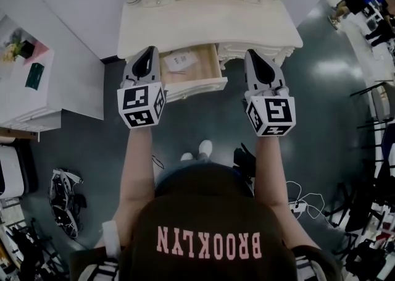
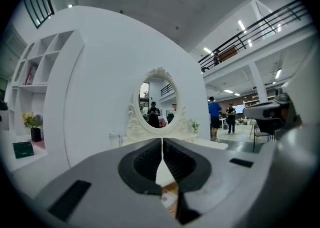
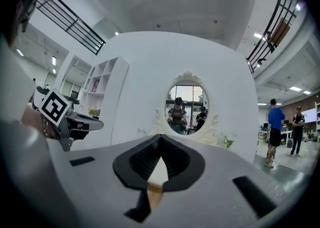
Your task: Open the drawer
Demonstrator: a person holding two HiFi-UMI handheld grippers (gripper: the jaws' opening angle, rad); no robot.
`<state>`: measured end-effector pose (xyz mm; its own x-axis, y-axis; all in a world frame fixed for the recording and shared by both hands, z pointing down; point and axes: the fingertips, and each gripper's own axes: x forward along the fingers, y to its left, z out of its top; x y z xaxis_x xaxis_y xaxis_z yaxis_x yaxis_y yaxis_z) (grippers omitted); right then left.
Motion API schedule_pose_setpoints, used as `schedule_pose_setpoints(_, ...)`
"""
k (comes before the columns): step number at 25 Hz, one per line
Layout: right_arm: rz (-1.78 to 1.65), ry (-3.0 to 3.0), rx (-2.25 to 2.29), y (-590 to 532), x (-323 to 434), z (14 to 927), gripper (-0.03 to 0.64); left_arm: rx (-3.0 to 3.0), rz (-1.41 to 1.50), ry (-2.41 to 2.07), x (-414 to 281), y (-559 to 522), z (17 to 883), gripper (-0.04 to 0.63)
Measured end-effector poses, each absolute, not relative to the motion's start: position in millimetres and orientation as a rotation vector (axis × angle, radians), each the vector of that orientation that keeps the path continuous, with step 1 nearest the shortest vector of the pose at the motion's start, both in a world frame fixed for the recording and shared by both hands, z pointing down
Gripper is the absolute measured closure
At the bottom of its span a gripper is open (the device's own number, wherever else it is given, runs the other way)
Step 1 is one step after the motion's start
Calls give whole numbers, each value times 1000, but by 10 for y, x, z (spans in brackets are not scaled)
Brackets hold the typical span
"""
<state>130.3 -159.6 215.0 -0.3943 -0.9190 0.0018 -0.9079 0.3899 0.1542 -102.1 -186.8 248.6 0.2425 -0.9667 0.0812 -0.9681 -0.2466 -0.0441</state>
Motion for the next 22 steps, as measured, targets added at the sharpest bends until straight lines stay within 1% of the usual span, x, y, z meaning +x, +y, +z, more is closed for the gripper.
schedule_pose_setpoints(14, -207, -2526, 1710, -1492, 1306, 2021, 620, 2576, 187, -1910, -1093, -1771, 2178, 584)
schedule_pose_setpoints(22, -210, -2507, 1714, -1461, 1276, 2028, 620, 2580, 198, -1901, -1111, -1740, 2199, 584)
